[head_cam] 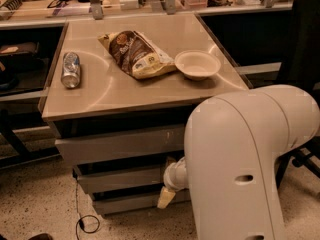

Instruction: Open middle drawer

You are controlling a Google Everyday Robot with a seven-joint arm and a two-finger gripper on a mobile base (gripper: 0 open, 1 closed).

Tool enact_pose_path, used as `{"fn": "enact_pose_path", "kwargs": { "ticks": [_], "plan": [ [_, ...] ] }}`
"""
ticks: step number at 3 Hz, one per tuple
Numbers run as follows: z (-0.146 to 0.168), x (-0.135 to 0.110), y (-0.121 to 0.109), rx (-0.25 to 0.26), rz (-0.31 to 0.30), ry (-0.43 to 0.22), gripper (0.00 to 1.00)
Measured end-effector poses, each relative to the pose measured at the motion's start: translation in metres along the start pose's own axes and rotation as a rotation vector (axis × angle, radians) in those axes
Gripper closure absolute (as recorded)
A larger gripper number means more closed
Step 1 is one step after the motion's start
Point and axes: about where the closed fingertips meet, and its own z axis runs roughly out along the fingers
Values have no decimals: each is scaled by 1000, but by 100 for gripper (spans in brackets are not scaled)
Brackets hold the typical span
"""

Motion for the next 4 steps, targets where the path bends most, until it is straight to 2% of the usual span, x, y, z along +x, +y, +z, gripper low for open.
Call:
{"fn": "enact_pose_path", "kwargs": {
  "ticks": [1,2,3,4],
  "plan": [
    [8,2,12,-38,-5,16,0],
    [4,1,12,-39,-4,17,0],
    [-11,6,26,-55,24,18,0],
    [-14,6,27,-56,29,17,0]
  ]
}}
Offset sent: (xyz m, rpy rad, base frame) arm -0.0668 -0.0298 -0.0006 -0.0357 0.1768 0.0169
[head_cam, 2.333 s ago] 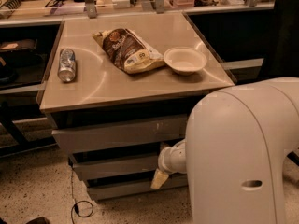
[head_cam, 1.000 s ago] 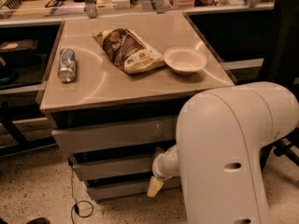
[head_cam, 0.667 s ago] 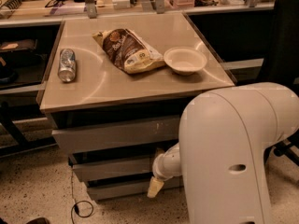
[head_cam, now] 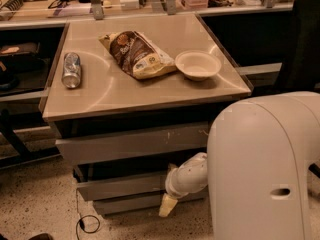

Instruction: Open middle drawer

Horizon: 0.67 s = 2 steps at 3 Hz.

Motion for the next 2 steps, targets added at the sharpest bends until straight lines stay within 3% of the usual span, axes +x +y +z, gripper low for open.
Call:
{"fn": "enact_pose_path", "kwargs": {
  "ticks": [1,2],
  "plan": [
    [-27,13,35,-24,45,-14,0],
    [-39,20,55,-38,65,-27,0]
  ]
}}
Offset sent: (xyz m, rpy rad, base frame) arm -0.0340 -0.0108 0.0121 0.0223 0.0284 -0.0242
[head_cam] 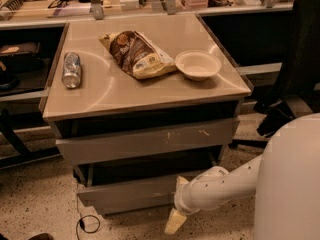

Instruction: Open middle drawer

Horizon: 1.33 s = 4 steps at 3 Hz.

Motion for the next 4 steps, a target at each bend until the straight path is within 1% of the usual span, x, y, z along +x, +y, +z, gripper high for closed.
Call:
{"fn": "enact_pose_path", "kwargs": {
  "ticks": [1,2,3,4],
  "plan": [
    [-1,0,0,0,0,0,0],
    [-18,-11,-18,51,-31,-14,0],
    [-35,-16,-26,82,-65,-14,0],
    [-31,-19,-31,78,-82,-8,0]
  ]
}}
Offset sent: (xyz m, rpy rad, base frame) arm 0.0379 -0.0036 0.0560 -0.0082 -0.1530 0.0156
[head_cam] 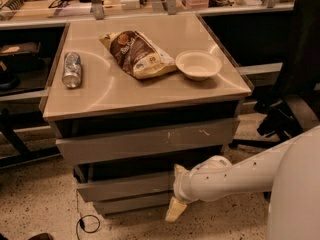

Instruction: Open middle drawer

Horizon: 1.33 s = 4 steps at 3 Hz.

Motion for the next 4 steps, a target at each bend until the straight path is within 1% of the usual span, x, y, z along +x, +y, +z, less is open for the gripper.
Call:
{"fn": "enact_pose_path", "kwargs": {
  "ticks": [1,2,3,4],
  "plan": [
    [11,-4,-8,-10,-24,10,0],
    [15,-5,-20,-7,-45,28,0],
    [23,-5,-28,-16,-57,46,0],
    [39,-1,-30,-36,-64,72,0]
  ]
}}
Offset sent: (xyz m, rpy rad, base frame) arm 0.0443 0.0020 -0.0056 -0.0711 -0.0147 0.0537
